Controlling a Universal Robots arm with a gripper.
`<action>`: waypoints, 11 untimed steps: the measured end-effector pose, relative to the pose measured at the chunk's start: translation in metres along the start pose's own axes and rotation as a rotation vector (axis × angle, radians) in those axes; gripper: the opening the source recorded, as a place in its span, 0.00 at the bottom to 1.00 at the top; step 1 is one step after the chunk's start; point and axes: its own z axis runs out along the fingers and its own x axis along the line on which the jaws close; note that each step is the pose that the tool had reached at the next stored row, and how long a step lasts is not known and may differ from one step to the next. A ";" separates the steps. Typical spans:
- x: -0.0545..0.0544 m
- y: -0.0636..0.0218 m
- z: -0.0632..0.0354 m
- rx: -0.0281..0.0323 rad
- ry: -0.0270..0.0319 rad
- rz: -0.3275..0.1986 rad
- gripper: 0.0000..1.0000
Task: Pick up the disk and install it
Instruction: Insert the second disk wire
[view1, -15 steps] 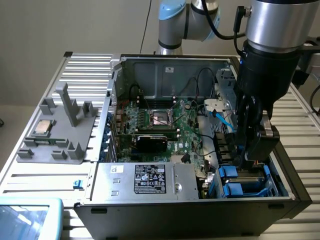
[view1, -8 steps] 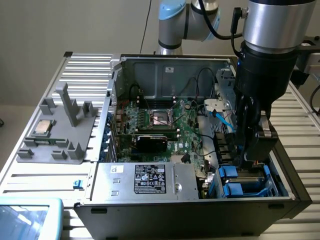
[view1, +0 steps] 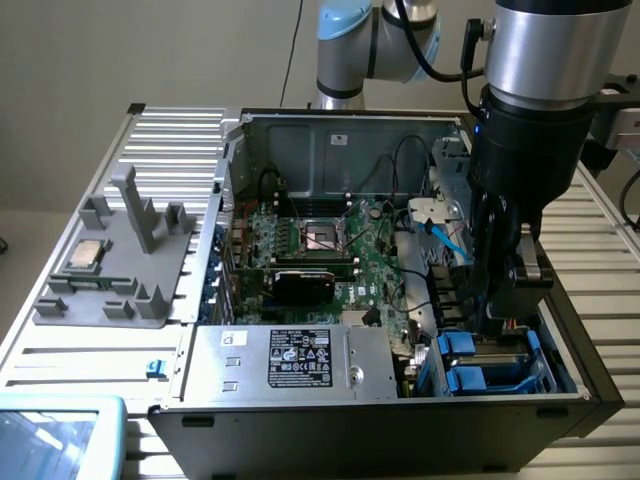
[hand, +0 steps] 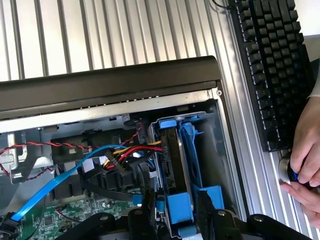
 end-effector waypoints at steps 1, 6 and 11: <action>0.000 0.0000 0.0001 -0.0002 0.0015 -0.003 0.45; 0.000 0.0000 0.0001 -0.0008 0.0091 -0.015 0.43; 0.000 0.0002 0.0001 -0.0009 0.0187 -0.026 0.29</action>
